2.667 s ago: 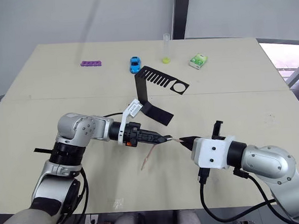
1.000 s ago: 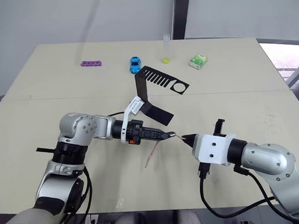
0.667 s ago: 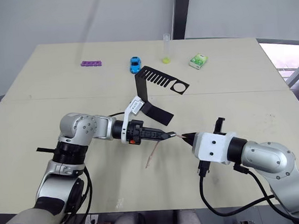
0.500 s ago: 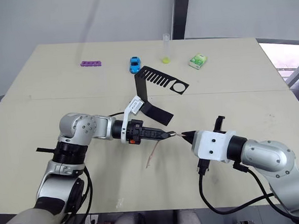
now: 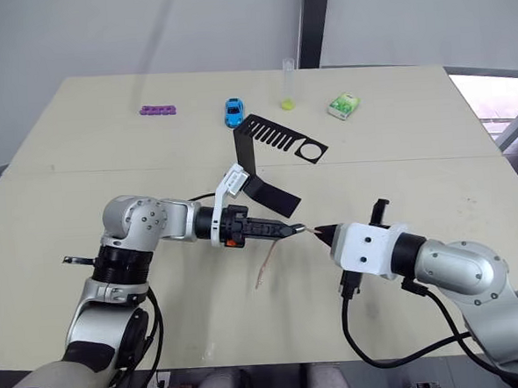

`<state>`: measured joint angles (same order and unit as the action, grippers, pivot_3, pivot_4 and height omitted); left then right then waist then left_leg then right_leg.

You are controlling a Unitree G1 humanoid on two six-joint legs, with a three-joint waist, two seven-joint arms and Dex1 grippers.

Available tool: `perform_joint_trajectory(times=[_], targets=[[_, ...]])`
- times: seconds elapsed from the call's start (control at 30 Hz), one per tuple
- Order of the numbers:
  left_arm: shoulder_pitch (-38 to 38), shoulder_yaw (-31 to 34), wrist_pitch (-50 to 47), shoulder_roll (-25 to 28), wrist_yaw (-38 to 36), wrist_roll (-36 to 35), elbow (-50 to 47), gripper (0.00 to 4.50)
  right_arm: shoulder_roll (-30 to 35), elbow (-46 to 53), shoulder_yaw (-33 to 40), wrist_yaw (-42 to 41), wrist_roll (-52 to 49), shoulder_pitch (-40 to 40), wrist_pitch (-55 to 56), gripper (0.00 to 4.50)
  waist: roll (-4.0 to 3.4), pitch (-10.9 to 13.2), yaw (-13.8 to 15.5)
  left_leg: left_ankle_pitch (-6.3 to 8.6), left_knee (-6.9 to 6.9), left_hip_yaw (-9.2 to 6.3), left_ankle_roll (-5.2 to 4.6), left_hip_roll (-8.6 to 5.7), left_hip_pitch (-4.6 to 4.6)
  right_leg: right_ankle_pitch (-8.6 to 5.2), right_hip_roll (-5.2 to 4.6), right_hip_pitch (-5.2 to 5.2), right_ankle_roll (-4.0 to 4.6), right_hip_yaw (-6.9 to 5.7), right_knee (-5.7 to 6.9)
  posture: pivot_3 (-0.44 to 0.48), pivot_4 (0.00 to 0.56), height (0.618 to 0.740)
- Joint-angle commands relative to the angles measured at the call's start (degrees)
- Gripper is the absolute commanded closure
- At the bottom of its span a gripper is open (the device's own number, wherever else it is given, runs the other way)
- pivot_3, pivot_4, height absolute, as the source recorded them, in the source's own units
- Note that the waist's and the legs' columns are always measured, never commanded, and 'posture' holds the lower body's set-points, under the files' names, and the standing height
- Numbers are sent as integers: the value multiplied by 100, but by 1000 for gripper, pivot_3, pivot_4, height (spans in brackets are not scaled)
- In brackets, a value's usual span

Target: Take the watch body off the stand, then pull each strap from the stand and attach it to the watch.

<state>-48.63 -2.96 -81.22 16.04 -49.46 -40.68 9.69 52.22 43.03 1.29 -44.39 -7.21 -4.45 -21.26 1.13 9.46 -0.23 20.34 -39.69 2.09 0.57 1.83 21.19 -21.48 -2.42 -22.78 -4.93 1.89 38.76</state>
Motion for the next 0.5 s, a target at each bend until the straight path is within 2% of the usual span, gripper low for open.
perform_joint_trajectory(times=[0.03,0.5], targets=[[-95,-3,-48,-120,-29,-233,-251,2914,-75,136,-26,19,34,-118,76,4500,0,0,0,0,0,0,0,0,0,0,0,0,0,0,0,0,150,740],[-112,35,-54,-185,27,-244,-252,2914,-132,-52,-61,32,131,-363,-3,4500,0,0,0,0,0,-1,0,-1,0,0,-1,-1,0,-1,1,0,150,740]])
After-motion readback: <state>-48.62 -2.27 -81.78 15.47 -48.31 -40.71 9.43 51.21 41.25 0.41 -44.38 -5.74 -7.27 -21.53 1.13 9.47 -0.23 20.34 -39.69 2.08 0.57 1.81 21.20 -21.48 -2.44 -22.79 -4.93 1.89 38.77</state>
